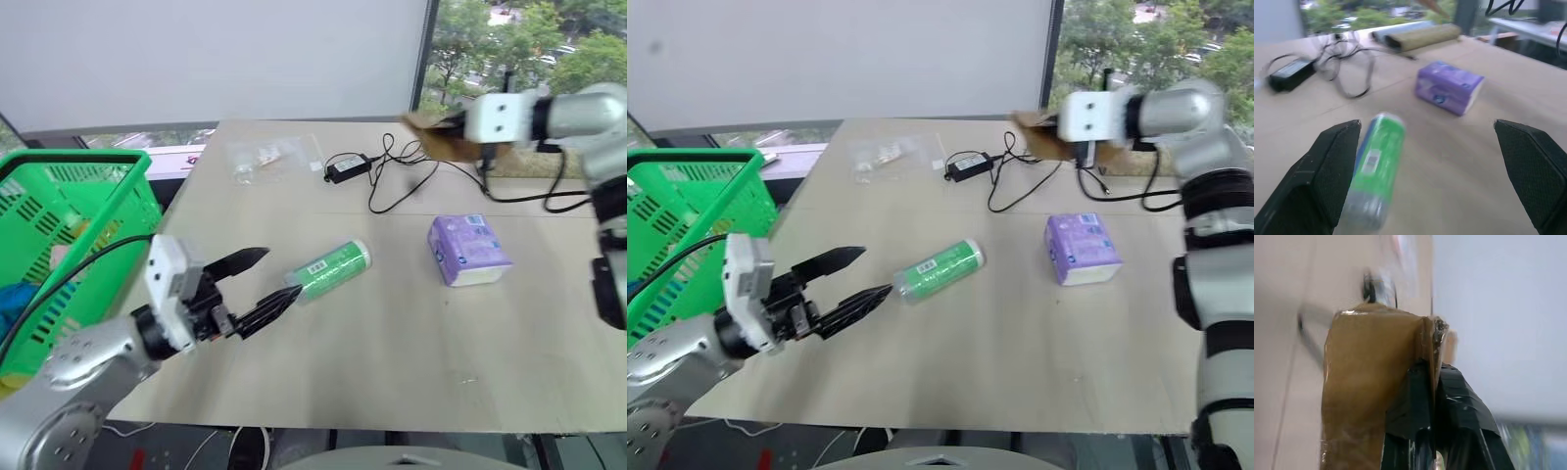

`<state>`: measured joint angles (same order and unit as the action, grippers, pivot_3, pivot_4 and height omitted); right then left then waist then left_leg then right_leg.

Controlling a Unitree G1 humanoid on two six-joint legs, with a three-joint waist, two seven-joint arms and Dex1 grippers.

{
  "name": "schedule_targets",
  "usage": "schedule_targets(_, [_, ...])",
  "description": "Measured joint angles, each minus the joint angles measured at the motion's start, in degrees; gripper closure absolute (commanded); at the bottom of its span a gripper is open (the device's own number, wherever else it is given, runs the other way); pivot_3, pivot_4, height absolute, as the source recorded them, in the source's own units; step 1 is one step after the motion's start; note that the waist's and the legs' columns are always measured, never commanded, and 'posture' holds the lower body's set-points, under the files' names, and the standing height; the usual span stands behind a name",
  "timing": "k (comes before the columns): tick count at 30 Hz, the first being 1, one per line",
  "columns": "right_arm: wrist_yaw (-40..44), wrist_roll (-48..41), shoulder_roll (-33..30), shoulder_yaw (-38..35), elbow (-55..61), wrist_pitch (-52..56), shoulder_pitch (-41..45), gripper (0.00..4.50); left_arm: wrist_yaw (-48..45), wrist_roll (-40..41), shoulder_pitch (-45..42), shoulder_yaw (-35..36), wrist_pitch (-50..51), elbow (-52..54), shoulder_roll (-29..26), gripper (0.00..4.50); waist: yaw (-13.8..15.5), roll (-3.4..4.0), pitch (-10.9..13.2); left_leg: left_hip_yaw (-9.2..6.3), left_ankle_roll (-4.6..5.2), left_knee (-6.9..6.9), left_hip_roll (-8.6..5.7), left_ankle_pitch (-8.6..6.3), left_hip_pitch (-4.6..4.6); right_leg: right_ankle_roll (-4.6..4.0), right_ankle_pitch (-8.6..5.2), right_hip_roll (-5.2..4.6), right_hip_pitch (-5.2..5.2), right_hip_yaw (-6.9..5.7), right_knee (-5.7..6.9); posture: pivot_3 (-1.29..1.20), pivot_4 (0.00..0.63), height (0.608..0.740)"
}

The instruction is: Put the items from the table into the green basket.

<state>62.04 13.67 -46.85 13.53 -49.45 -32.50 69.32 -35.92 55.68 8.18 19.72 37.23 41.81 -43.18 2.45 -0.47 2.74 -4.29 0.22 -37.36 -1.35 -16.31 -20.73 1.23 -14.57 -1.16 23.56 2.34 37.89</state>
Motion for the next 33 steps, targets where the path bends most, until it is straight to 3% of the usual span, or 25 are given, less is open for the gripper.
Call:
schedule_targets(3, [-0.6, 2.7, -7.9, -0.2, 2.1, 2.1, -4.4, 4.48, -1.2, -1.4, -4.6, -4.2, 0.0, -2.8, 0.0, 0.0, -2.4, 0.04, 0.0, 0.13, 0.03, 0.01, 0.06, -0.02, 0.05, 0.0, 0.0, -0.03, 0.03, 0.15, 0.03, -0.06, 0.0, 0.74])
schedule_targets(6, [-2.9, 4.4, -11.2, -0.6, 1.5, 3.2, -6.5, 4.48, -1.4, -2.6, -7.1, -5.8, 0.0, -4.5, 0.5, 0.0, -4.8, 0.21, -0.1, 0.6, 0.14, 0.0, 0.16, -0.08, 0.18, 0.0, 0.01, 0.04, 0.02, 0.33, 0.12, -0.09, 0.0, 0.74])
schedule_targets(9, [-6.1, 5.2, -13.0, -1.1, -0.4, 3.5, -7.8, 3.84, -2.3, -2.8, -7.9, -6.5, -0.1, -5.2, 0.4, 0.0, -6.9, 0.27, -0.1, 0.86, 0.31, 0.0, 0.3, -0.17, 0.37, -0.01, 0.03, 0.16, -0.04, 0.63, 0.18, -0.1, 0.0, 0.74])
schedule_targets(14, [-8.7, 5.3, -13.4, -1.5, -3.2, 4.8, -11.9, 1.89, -4.2, -4.4, -7.4, -6.7, -0.5, -5.5, 0.1, 0.0, -8.5, 0.27, -0.1, 0.89, 0.42, 0.0, 0.33, -0.24, 0.81, 0.0, 0.04, 0.2, -0.41, 0.79, 0.17, -0.1, 0.0, 0.74])
schedule_targets(18, [-5.1, -2.4, -11.9, -6.5, 1.4, 11.8, -16.3, 0.04, -4.0, -8.1, -7.4, -6.1, -1.5, -7.6, -0.6, 0.0, -9.1, 0.38, -0.1, 0.92, 0.48, -0.02, 0.38, -0.26, 0.98, 0.01, 0.04, 0.25, -0.54, 0.87, 0.2, -0.1, 0.0, 0.74])
schedule_targets(22, [3.4, -18.2, -10.0, -13.4, 20.6, 28.5, -26.6, 0.04, -1.5, -15.2, -7.9, -7.9, -1.0, -12.0, -2.6, 0.0, -9.1, 0.4, -0.2, 0.68, 0.58, -0.08, 0.48, -0.33, 1.02, 0.02, 0.04, 0.31, -0.72, 0.69, 0.18, -0.1, 0.0, 0.74])
schedule_targets(25, [6.1, -38.5, -7.3, -18.8, 45.8, 51.6, -42.9, 0.04, -0.6, -24.4, -7.5, -14.9, -1.3, -16.0, -4.7, 0.0, -8.2, 0.44, -0.3, 0.44, 0.64, -0.07, 0.47, -0.38, 0.94, 0.03, 0.03, 0.27, -0.76, 0.52, 0.11, -0.11, 0.0, 0.74])
schedule_targets(29, [1.1, -54.7, -4.5, -23.0, 66.6, 68.3, -55.8, 0.04, -0.3, -27.8, -8.7, -18.7, -1.3, -18.9, -2.1, 0.0, -6.7, 0.41, -0.3, 0.35, 0.65, -0.14, 0.41, -0.39, 0.87, 0.06, 0.03, 0.17, -0.76, 0.37, 0.07, -0.13, 0.0, 0.74])
schedule_targets(33, [-5.1, -58.9, -0.7, -23.2, 78.6, 72.5, -65.1, 0.04, 0.7, -31.4, -11.2, -22.9, -0.1, -21.9, 0.5, 0.0, -6.1, 0.31, -0.3, 0.36, 0.64, -0.2, 0.33, -0.39, 0.94, 0.09, 0.02, 0.24, -0.87, 0.31, 0.06, -0.15, 0.0, 0.74])
